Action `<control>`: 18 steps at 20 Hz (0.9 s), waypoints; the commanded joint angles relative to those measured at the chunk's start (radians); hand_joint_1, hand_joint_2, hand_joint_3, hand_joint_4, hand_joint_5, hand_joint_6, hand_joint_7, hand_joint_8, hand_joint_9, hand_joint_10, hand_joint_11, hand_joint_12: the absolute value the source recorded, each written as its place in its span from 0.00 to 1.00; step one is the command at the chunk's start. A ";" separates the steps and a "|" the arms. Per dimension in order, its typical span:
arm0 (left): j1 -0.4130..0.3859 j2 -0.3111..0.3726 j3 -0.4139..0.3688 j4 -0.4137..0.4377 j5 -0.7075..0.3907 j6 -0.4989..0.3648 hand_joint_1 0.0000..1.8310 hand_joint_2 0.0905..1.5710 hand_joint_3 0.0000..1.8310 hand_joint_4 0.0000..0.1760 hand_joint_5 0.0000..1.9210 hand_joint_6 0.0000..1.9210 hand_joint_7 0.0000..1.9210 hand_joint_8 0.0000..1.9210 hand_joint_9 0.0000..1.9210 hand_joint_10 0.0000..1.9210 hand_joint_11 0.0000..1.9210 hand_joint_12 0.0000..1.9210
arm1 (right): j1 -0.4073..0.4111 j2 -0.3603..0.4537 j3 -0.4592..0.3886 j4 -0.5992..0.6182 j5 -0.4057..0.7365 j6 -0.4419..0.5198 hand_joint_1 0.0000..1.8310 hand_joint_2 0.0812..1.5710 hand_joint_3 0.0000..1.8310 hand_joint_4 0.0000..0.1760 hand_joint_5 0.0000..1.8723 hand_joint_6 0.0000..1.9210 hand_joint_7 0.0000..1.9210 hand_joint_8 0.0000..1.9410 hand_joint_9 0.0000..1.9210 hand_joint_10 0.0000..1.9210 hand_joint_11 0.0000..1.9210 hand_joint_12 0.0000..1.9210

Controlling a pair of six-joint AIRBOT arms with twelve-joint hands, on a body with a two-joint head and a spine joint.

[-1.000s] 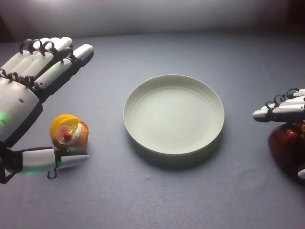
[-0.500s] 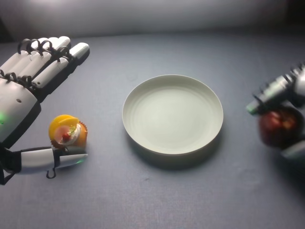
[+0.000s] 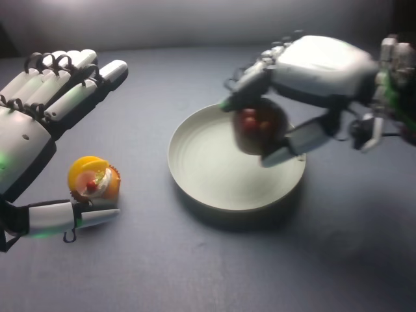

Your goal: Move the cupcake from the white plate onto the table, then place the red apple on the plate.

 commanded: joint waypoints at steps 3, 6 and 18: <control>-0.021 -0.010 0.014 0.013 -0.103 -0.007 0.49 0.50 0.00 0.88 0.01 0.00 0.00 0.00 0.00 0.00 0.02 0.03 | 0.008 -0.031 0.025 0.012 0.024 0.008 0.70 0.64 0.00 0.00 0.76 0.03 0.56 0.52 0.47 0.55 0.30 0.77; -0.022 -0.011 0.014 0.013 -0.102 -0.009 0.48 0.50 0.00 0.60 0.02 0.01 0.00 0.00 0.00 0.00 0.02 0.04 | 0.008 -0.061 0.038 -0.002 -0.011 0.008 0.69 0.64 0.00 0.00 0.65 0.25 0.58 0.48 0.45 0.62 0.24 0.86; -0.023 -0.025 0.020 0.010 -0.103 -0.026 0.48 0.51 0.00 0.82 0.00 0.00 0.00 0.00 0.00 0.00 0.00 0.04 | 0.007 -0.068 0.031 -0.003 -0.035 0.010 0.61 0.59 0.00 0.00 0.46 0.01 0.48 0.14 0.39 0.34 0.20 0.74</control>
